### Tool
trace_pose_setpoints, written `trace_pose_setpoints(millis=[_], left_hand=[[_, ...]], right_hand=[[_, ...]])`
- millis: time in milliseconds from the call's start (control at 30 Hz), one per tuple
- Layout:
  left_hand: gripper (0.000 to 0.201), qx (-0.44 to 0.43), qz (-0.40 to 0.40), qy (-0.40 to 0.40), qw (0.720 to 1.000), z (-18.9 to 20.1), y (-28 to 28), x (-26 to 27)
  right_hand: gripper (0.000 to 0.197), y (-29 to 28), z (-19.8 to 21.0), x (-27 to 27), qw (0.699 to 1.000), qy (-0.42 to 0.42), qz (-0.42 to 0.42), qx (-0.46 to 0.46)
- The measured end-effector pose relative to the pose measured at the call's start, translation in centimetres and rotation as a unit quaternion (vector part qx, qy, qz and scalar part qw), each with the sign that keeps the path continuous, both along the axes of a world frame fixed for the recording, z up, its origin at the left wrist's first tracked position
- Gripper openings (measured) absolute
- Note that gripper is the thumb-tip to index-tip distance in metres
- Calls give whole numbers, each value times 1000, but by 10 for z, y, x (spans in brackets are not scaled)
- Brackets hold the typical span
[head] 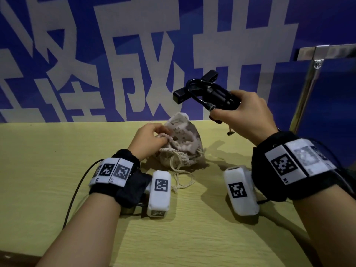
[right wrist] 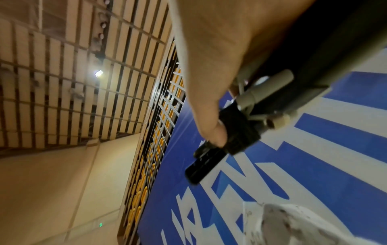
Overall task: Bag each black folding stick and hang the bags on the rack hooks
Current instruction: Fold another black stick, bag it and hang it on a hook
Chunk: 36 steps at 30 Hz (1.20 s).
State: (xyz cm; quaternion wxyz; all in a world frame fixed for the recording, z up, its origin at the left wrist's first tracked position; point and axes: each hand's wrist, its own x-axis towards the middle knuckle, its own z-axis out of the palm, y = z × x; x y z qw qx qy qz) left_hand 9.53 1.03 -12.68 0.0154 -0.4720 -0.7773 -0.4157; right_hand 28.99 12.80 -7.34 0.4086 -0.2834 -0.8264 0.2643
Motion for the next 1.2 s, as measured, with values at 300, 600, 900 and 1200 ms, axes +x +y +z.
trace_pose_setpoints(millis=[300, 600, 900, 1200], left_hand=[[19, 161, 81, -95, 979, 6, -3, -6], [16, 150, 133, -146, 969, 5, -6, -9], [6, 148, 36, -153, 976, 12, 0, 6], [5, 121, -30, -140, 982, 16, 0, 18]], right_hand=[[12, -15, -10, -5, 948, -200, 235, -81], [24, -14, -9, 0, 920, -238, 289, -118], [14, -13, -13, -4, 926, -255, 258, -105], [15, 5, -20, -7, 958, -215, 163, -100]])
